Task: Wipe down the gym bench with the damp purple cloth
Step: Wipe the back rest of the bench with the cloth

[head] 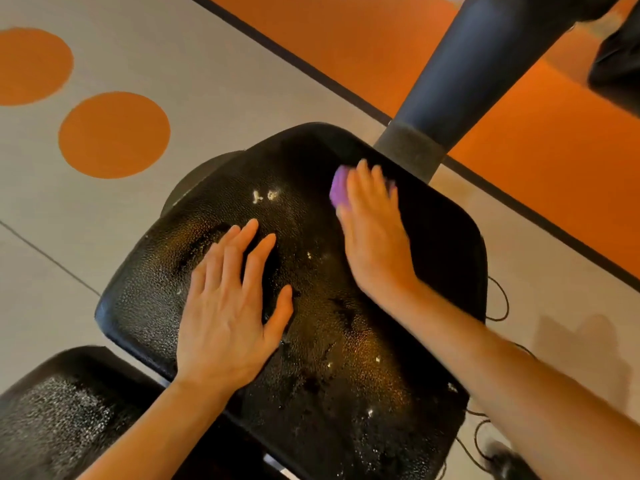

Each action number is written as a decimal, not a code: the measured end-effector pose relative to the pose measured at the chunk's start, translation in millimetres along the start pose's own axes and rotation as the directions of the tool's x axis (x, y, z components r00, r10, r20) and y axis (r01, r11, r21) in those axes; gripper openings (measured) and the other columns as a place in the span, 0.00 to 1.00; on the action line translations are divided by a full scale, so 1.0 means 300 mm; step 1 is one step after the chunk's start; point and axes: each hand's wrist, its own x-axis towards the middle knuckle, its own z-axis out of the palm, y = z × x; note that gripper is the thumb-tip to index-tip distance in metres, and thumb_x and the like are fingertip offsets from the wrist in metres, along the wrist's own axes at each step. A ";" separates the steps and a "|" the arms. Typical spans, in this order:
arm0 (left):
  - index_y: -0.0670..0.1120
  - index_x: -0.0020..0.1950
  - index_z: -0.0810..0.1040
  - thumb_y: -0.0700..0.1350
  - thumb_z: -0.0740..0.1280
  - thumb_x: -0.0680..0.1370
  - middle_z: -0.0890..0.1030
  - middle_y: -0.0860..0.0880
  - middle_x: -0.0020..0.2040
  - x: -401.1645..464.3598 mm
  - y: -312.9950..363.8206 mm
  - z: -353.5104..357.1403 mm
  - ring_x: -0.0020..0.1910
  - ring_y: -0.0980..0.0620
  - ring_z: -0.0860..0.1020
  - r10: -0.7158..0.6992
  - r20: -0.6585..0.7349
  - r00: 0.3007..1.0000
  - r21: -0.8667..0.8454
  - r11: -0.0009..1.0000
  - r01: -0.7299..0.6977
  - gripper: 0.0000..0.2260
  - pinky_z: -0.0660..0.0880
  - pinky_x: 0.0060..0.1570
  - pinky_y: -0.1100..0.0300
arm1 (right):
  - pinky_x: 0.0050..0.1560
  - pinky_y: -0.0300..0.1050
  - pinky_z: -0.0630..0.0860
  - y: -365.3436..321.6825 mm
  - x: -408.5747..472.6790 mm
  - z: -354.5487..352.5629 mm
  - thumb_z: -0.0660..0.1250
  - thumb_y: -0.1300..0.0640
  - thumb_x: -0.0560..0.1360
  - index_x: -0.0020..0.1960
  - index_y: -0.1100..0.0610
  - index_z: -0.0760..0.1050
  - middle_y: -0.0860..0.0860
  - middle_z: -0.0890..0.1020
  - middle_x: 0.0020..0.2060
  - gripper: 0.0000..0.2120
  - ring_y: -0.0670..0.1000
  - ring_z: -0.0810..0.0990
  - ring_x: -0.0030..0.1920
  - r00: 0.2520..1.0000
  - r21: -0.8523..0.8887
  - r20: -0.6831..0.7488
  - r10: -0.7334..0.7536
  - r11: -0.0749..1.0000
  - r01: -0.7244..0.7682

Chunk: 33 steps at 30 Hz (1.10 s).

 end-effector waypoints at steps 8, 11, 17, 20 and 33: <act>0.47 0.75 0.65 0.59 0.56 0.79 0.63 0.46 0.77 -0.003 -0.002 -0.002 0.77 0.45 0.60 -0.006 0.026 1.000 0.007 1.000 0.005 0.28 0.58 0.73 0.48 | 0.76 0.56 0.53 -0.121 -0.104 0.026 0.51 0.53 0.80 0.77 0.59 0.56 0.57 0.59 0.76 0.26 0.56 0.54 0.77 1.000 0.026 -0.013 -0.020 0.999 0.020; 0.47 0.75 0.65 0.59 0.56 0.79 0.63 0.46 0.77 0.002 -0.002 -0.001 0.77 0.46 0.60 -0.003 0.017 1.000 0.001 1.000 0.003 0.28 0.58 0.73 0.49 | 0.77 0.55 0.52 -0.079 0.041 0.026 0.50 0.53 0.82 0.77 0.59 0.56 0.57 0.58 0.77 0.25 0.56 0.53 0.77 1.000 0.013 -0.001 -0.024 1.000 0.024; 0.47 0.75 0.66 0.59 0.57 0.79 0.63 0.46 0.77 0.000 -0.006 0.005 0.77 0.46 0.59 0.007 0.001 1.000 0.008 1.000 -0.007 0.28 0.57 0.72 0.50 | 0.76 0.58 0.53 -0.129 0.147 0.053 0.51 0.53 0.82 0.77 0.59 0.55 0.58 0.58 0.76 0.24 0.57 0.54 0.77 0.990 0.011 -0.086 0.109 0.994 -0.108; 0.47 0.75 0.65 0.60 0.56 0.79 0.63 0.47 0.77 -0.006 -0.005 0.000 0.77 0.47 0.59 -0.004 0.015 1.000 0.003 1.000 0.004 0.28 0.57 0.73 0.50 | 0.77 0.55 0.51 -0.142 -0.066 0.034 0.49 0.52 0.81 0.77 0.59 0.56 0.58 0.58 0.76 0.26 0.56 0.53 0.77 0.996 0.058 0.011 -0.085 0.995 0.084; 0.46 0.74 0.66 0.56 0.57 0.80 0.63 0.45 0.77 0.012 0.006 -0.004 0.78 0.45 0.58 -0.110 -0.051 0.993 -0.046 0.993 0.107 0.25 0.54 0.76 0.49 | 0.76 0.57 0.52 0.016 0.106 0.023 0.49 0.53 0.83 0.77 0.59 0.55 0.58 0.59 0.76 0.24 0.58 0.54 0.77 0.981 -0.073 -0.089 0.173 0.981 -0.180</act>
